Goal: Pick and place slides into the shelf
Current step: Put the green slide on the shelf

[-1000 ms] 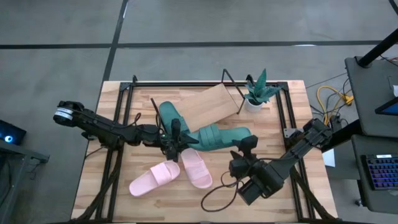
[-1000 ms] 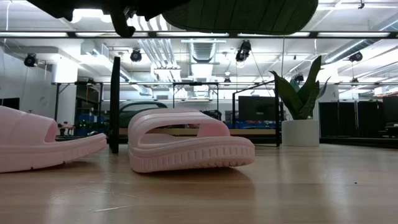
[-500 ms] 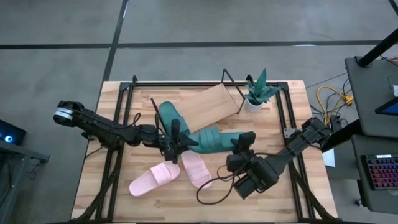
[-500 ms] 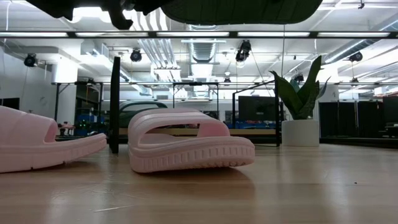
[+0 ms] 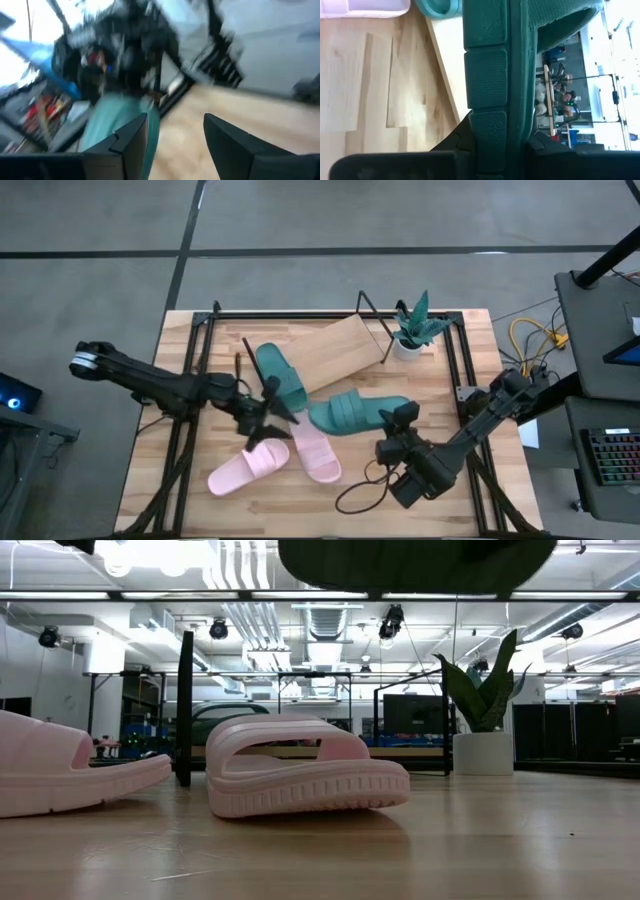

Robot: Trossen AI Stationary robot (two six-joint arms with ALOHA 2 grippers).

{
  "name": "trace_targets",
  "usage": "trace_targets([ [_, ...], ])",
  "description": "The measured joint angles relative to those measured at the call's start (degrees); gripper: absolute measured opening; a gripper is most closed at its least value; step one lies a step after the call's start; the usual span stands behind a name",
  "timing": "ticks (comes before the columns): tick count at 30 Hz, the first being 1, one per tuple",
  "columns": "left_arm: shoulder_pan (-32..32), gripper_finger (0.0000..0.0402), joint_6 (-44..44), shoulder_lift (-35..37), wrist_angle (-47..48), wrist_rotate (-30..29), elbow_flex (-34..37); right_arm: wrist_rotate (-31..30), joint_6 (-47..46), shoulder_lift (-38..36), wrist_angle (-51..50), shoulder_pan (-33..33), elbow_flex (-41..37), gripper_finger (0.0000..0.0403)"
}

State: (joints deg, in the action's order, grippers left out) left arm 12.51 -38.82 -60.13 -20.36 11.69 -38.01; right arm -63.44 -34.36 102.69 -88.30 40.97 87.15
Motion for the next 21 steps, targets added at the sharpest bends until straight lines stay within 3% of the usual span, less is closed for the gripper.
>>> trace_targets([
  [5, 0.0, 0.0179, 0.7, 3.2, 0.0, 2.9, 0.1, -2.9, 0.9, -0.2, 8.6, 1.8, -7.4, 0.0059],
  [11, 0.0, 0.0179, -0.1, -0.4, -0.2, 2.6, -0.7, -5.2, 2.9, -0.2, 16.6, 1.9, -12.5, 0.0059],
  [21, 0.2, 0.0180, -8.6, -12.9, -1.4, -9.0, -6.1, -2.9, 8.3, -0.2, 25.1, 1.9, -12.6, 0.0059],
])
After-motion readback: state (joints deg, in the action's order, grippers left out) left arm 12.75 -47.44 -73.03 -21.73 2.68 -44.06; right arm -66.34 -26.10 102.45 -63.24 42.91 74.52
